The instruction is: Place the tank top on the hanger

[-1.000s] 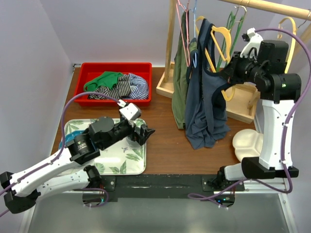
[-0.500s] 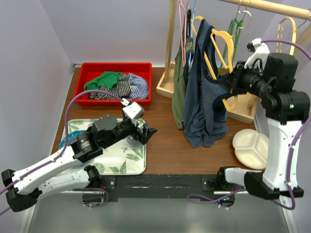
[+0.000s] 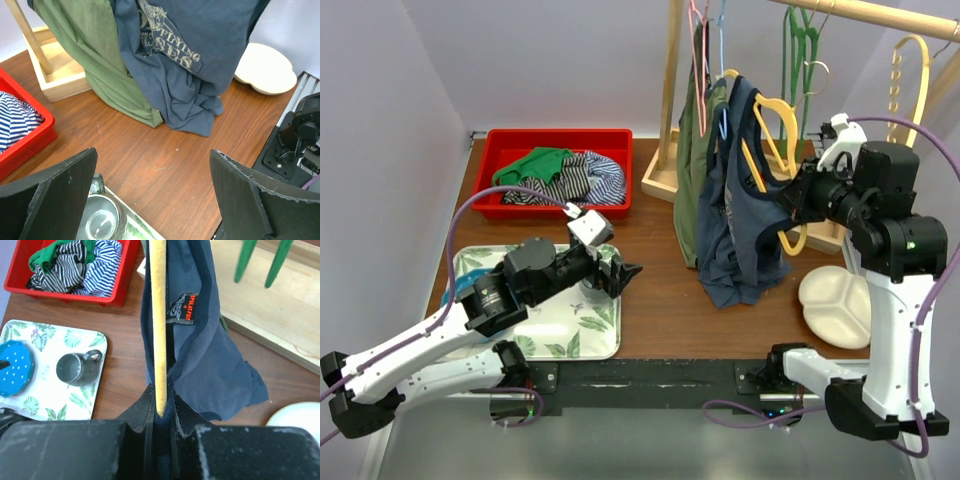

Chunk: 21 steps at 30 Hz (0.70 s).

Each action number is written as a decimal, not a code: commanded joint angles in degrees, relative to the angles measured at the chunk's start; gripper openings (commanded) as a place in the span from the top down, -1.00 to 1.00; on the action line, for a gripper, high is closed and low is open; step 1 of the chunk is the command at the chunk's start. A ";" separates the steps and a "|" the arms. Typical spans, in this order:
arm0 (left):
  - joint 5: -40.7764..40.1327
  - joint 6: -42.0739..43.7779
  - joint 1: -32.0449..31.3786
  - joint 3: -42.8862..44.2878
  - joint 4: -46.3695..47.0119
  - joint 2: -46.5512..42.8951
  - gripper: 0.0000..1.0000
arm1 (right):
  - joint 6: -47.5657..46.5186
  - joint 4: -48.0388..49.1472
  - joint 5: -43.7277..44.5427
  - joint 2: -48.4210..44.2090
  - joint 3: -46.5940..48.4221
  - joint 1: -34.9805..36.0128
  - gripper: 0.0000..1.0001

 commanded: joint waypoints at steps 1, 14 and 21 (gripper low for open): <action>0.53 -0.83 0.08 0.98 3.19 -1.72 -1.00 | 0.58 5.45 0.81 2.60 4.49 -0.10 1.00; 0.53 -0.65 0.08 1.25 3.54 -1.11 -1.00 | 0.76 6.33 6.17 15.34 18.65 0.07 1.00; 0.35 -0.48 0.08 1.51 3.72 -0.14 -1.00 | -1.87 8.35 11.18 23.08 27.42 1.04 1.00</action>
